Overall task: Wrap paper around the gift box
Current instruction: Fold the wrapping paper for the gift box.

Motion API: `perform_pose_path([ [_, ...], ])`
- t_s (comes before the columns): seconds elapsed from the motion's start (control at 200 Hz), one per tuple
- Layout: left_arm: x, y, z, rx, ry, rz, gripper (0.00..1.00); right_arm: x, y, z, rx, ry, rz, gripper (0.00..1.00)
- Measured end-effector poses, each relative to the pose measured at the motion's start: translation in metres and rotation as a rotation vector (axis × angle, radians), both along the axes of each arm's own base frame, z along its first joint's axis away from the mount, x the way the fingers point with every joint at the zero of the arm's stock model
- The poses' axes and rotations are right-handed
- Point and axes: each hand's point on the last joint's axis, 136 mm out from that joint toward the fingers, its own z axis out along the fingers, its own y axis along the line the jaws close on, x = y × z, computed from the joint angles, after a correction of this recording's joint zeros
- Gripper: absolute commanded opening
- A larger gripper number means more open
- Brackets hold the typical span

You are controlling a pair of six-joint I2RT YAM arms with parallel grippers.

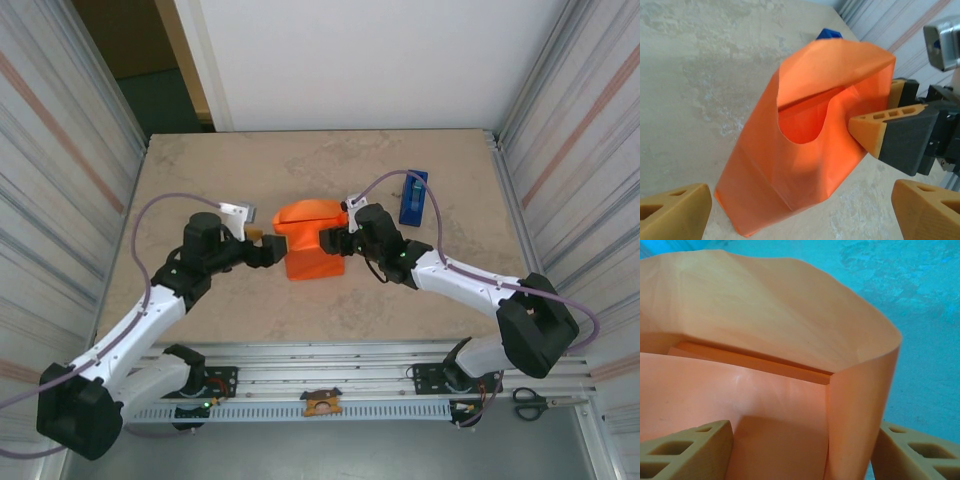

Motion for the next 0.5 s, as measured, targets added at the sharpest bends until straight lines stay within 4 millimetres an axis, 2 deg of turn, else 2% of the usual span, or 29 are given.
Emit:
perform_pose_path([
  [0.13,0.007,-0.009,-0.013,0.035,0.046,-0.006,0.92,0.000,0.000,0.000,0.000,0.001,0.001,0.70],
  [0.341,0.022,-0.022,-0.013,0.062,0.052,0.012,0.90,-0.001,0.000,0.000,0.000,0.002,0.003,0.70],
  [0.501,0.031,-0.031,-0.028,0.118,0.093,0.033,0.85,-0.001,0.000,0.000,-0.002,0.006,0.003,0.70],
])
